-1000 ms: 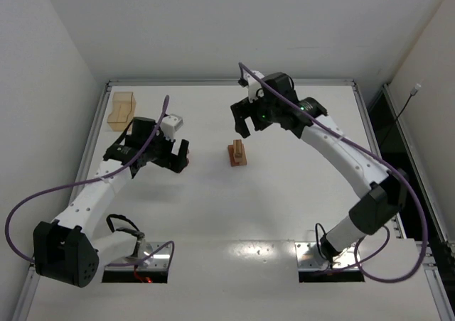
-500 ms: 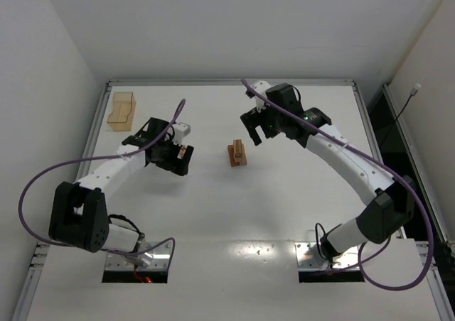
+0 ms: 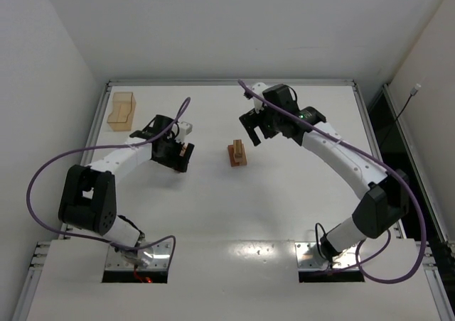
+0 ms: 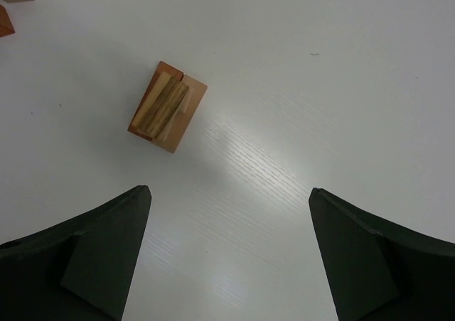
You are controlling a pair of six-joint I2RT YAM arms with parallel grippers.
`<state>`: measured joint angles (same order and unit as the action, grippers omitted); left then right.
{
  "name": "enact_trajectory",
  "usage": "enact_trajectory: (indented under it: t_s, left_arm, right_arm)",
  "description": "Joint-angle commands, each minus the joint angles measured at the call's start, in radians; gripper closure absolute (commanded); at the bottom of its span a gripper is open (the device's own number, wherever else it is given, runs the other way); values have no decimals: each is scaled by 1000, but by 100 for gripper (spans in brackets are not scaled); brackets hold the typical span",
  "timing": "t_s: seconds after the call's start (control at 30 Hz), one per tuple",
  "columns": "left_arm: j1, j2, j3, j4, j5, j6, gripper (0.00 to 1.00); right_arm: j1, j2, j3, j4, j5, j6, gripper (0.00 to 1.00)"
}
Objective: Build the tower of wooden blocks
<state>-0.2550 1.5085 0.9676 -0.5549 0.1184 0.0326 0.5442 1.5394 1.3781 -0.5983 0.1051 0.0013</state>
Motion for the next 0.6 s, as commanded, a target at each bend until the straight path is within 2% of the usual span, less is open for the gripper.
enact_trajectory:
  t_s: [0.0, 0.3, 0.57]
  left_arm:
    - [-7, 18, 10, 41, -46, 6, 23]
    - [-7, 9, -47, 119, -80, 27, 30]
    - [-7, 9, -56, 128, -51, 36, 32]
  right_arm:
    - [-10, 10, 15, 43, -2, -6, 9]
    - [-30, 19, 15, 43, -11, 3, 9]
    - [-39, 28, 15, 43, -21, 12, 9]
